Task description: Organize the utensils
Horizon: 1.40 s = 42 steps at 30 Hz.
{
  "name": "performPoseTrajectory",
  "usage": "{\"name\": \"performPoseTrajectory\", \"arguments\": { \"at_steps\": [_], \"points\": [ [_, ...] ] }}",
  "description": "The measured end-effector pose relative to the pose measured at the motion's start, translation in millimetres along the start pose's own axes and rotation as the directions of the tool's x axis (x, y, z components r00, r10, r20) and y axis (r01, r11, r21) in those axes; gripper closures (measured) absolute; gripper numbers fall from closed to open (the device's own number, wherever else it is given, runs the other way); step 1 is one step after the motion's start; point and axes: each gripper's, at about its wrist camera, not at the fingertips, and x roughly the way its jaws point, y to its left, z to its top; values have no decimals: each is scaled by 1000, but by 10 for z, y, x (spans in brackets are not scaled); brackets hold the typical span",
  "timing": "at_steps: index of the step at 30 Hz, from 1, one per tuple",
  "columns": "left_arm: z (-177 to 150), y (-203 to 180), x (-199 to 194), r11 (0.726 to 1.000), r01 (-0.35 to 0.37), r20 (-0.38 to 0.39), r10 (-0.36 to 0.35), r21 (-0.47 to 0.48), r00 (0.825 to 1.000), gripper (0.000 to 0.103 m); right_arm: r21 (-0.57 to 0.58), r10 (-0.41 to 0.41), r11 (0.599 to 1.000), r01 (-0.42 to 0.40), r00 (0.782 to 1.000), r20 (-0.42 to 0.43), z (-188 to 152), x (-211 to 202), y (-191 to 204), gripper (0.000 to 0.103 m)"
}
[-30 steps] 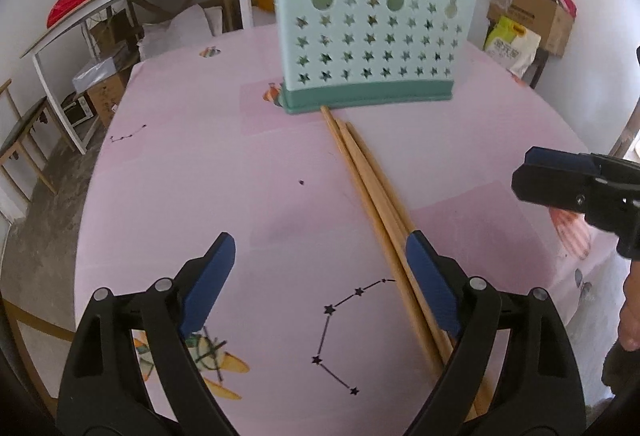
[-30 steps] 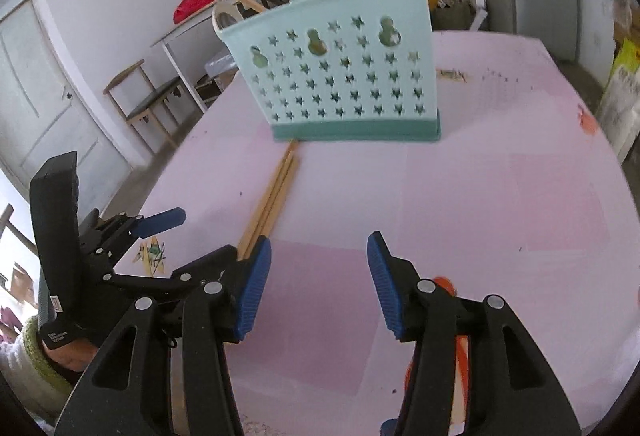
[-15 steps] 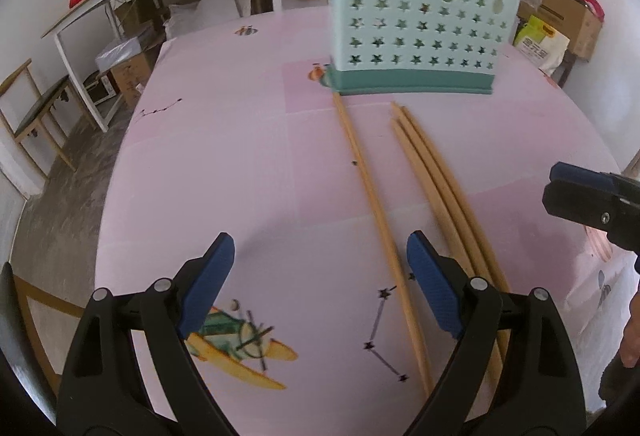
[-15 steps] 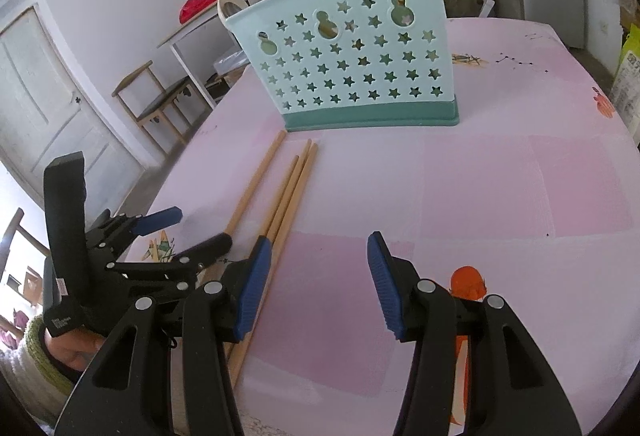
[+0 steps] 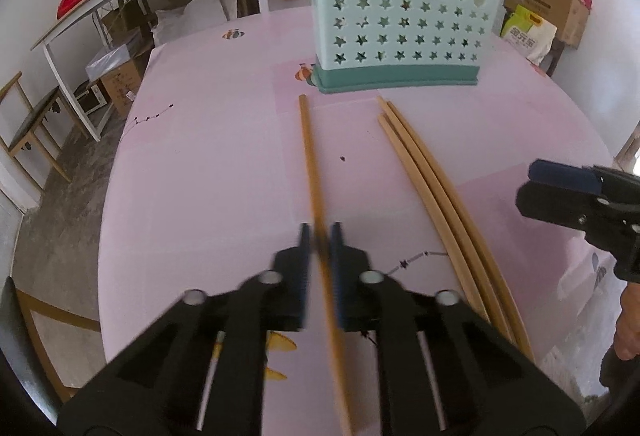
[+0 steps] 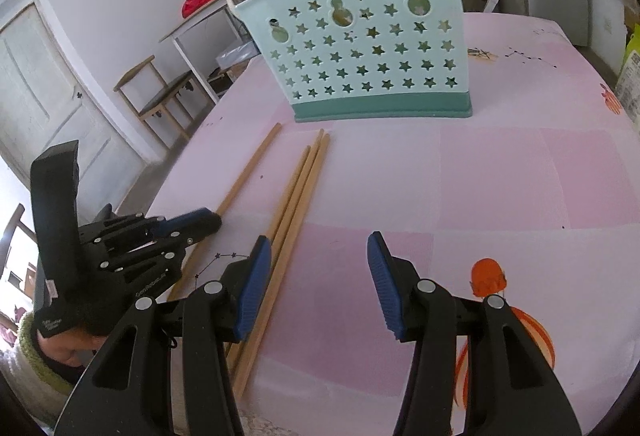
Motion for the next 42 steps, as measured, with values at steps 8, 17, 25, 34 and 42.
{"name": "performPoseTrajectory", "arguments": {
  "at_steps": [8, 17, 25, 34, 42],
  "points": [
    [-190, 107, -174, 998, -3, -37, 0, -68, 999, 98, -38, -10, 999, 8, 999, -40, 49, 121, 140, 60],
    [-351, 274, -270, 989, -14, -44, 8, -147, 999, 98, -83, -66, 995, 57, 992, -107, 39, 358, 294, 79],
    [-355, 319, -277, 988, -14, -41, 8, -154, 999, 98, -134, -118, 986, 104, 987, -106, 41, 431, 399, 93],
    [-437, 330, -370, 985, 7, -70, -19, -172, 997, 98, -128, -169, 980, 152, 976, -134, -49, 235, 233, 97],
    [-382, 302, -329, 988, 8, -74, -20, -153, 997, 79, -140, -159, 981, 135, 971, -179, -85, 133, 139, 96]
  ]
}}
